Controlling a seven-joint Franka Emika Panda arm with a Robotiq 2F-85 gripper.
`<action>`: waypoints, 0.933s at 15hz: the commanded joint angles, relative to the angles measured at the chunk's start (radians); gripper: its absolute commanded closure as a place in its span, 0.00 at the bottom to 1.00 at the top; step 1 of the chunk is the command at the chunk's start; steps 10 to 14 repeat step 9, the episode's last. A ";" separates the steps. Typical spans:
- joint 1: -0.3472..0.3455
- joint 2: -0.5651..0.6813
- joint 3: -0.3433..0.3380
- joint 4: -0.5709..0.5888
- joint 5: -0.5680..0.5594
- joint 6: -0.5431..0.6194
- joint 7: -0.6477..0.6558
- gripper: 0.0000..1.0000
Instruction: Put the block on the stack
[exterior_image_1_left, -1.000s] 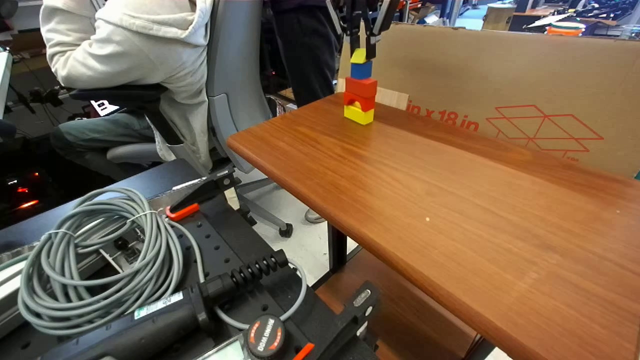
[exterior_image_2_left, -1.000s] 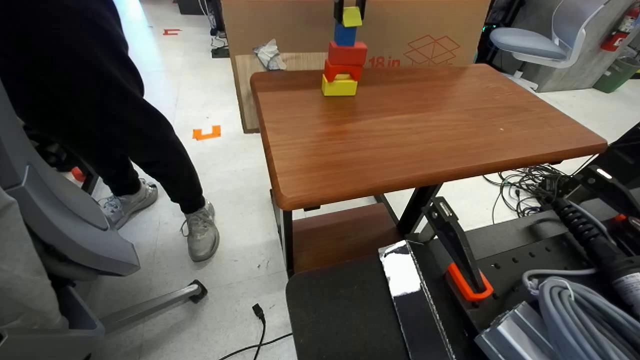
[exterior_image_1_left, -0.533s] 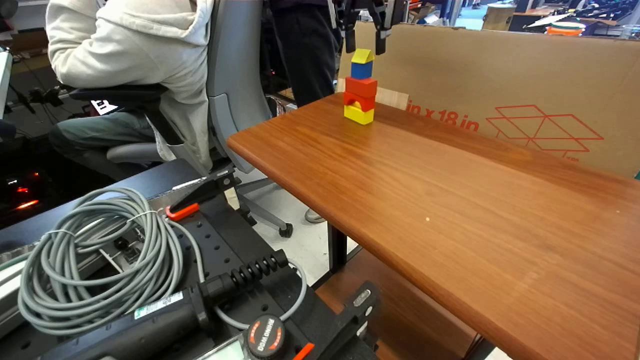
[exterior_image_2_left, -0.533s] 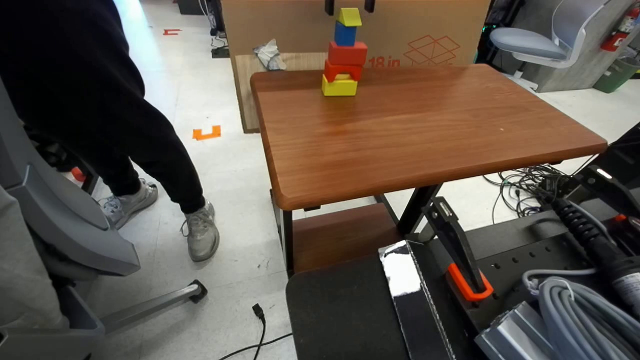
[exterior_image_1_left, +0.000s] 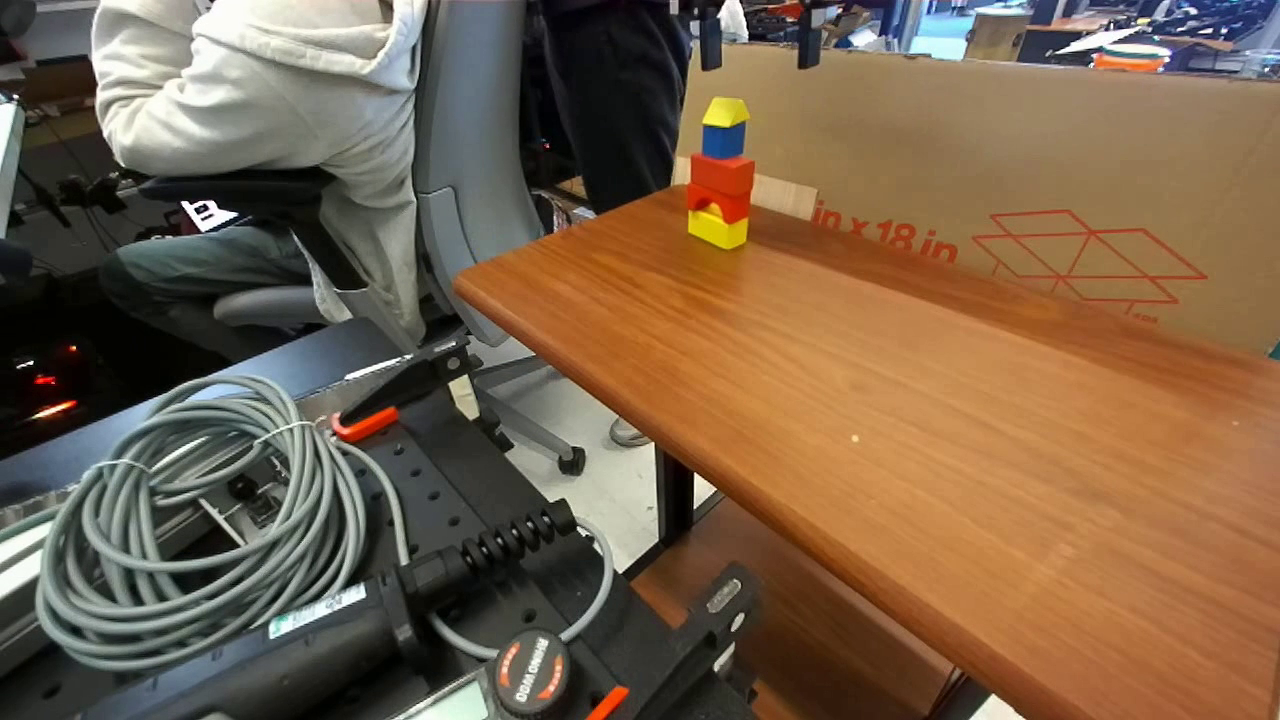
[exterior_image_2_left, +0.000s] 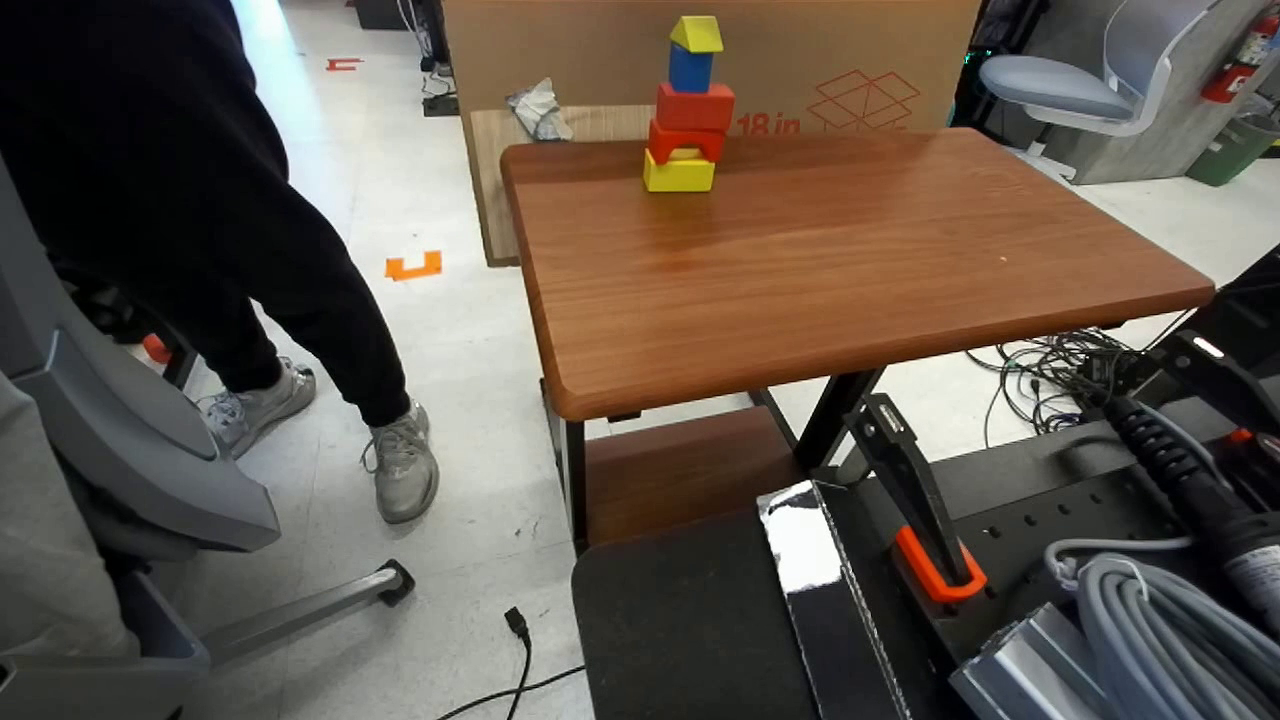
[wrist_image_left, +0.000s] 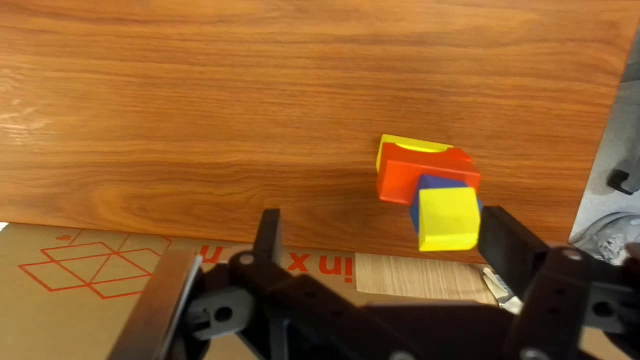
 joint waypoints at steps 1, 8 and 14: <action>-0.054 -0.190 0.002 -0.193 0.003 0.006 -0.091 0.00; -0.076 -0.174 0.007 -0.176 -0.002 -0.001 -0.092 0.00; -0.074 -0.169 0.008 -0.174 -0.002 0.000 -0.091 0.00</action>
